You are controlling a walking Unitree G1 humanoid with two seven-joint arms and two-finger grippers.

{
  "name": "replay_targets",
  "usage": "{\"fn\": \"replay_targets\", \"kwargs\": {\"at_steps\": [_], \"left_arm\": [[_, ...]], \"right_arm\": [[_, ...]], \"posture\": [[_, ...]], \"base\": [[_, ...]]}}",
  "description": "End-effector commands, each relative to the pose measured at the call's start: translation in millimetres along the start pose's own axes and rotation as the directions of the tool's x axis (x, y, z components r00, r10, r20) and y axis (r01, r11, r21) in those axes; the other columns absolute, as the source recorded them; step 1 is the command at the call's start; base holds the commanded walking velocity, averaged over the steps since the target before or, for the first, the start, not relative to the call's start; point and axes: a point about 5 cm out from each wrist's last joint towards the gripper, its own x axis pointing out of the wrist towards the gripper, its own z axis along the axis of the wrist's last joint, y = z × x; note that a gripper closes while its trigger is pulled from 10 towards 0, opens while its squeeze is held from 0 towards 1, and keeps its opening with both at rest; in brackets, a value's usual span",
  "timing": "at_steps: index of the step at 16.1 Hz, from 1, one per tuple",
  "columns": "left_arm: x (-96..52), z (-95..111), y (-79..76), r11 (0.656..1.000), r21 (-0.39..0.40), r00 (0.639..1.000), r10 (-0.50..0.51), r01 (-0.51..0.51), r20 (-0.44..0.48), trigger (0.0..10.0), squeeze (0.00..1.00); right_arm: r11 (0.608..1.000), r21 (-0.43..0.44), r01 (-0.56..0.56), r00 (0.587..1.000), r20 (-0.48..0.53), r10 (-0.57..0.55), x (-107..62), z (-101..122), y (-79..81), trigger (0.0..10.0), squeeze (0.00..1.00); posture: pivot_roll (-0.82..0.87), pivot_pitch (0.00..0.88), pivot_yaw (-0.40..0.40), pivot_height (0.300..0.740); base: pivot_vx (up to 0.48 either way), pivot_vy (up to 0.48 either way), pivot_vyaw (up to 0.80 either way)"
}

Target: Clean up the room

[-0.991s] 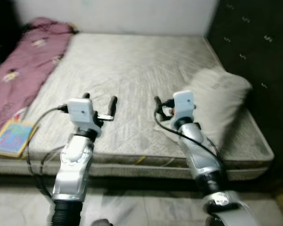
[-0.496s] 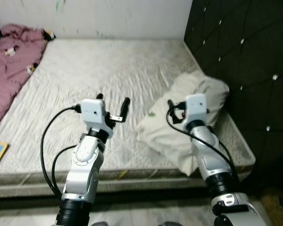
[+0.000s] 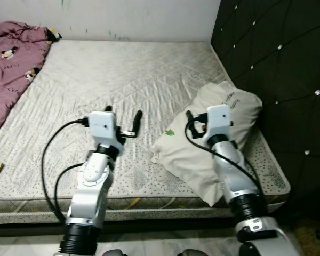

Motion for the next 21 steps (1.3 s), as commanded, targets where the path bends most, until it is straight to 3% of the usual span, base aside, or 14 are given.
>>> {"fn": "replay_targets", "kwargs": {"at_steps": [1, 10, 13, 16, 18, 20, 21], "left_arm": [[-0.5, 0, 0.4, 1.000, 0.009, 1.000, 0.002, -0.002, -0.003, 10.0, 0.00], [-0.1, 0, 0.5, 1.000, 0.009, 1.000, 0.004, -0.004, -0.002, 10.0, 0.00], [-0.2, 0, 3.9, 0.999, 0.021, 0.999, 0.043, -0.042, -0.005, 10.0, 0.00], [-1.7, -2, 23.3, 0.983, 0.036, 0.983, 0.181, -0.181, -0.012, 10.0, 0.00], [-9.0, -8, 51.6, 0.939, 0.110, 0.942, 0.332, -0.326, -0.045, 10.0, 0.00], [-15.4, -8, 64.9, 0.919, 0.156, 0.927, 0.372, -0.361, -0.049, 10.0, 0.00], [-17.4, -11, 68.0, 0.914, 0.141, 0.918, 0.393, -0.381, -0.062, 10.0, 0.00]], "right_arm": [[1.000, -0.011, -0.003, 1.000, 0.016, 0.004, 1.5, 4, 0.8, 10.0, 0.00], [1.000, -0.022, -0.007, 1.000, 0.022, 0.007, 1.7, 5, 1.7, 10.0, 0.00], [1.000, -0.019, -0.005, 1.000, 0.022, 0.005, 2.1, 5, 0.8, 10.0, 0.00], [1.000, -0.015, -0.001, 1.000, 0.023, 0.002, 2.4, 5, 0.0, 10.0, 0.00], [1.000, -0.006, 0.008, 0.999, 0.038, -0.008, 3.4, 8, 0.2, 10.0, 0.00], [1.000, 0.005, 0.013, 0.999, 0.046, -0.013, 7.4, 10, 1.6, 10.0, 0.00], [1.000, 0.008, 0.010, 0.999, 0.048, -0.010, 8.5, 11, 2.9, 10.0, 0.00]], "posture": [[0.00, 0.000, -0.015, 0.740], [-0.01, 0.000, -0.016, 0.740], [-0.01, 0.000, -0.017, 0.740], [-0.01, 0.000, -0.020, 0.740], [0.01, 0.000, -0.021, 0.740], [0.02, 0.000, -0.027, 0.740], [0.02, 0.000, -0.027, 0.740]], "base": [[0.000, -0.480, 0.00], [0.000, -0.473, 0.00], [0.000, 0.000, 0.00], [0.000, 0.000, 0.00], [0.000, 0.000, 0.00], [0.000, 0.000, 0.00], [0.000, 0.000, 0.00]]}}
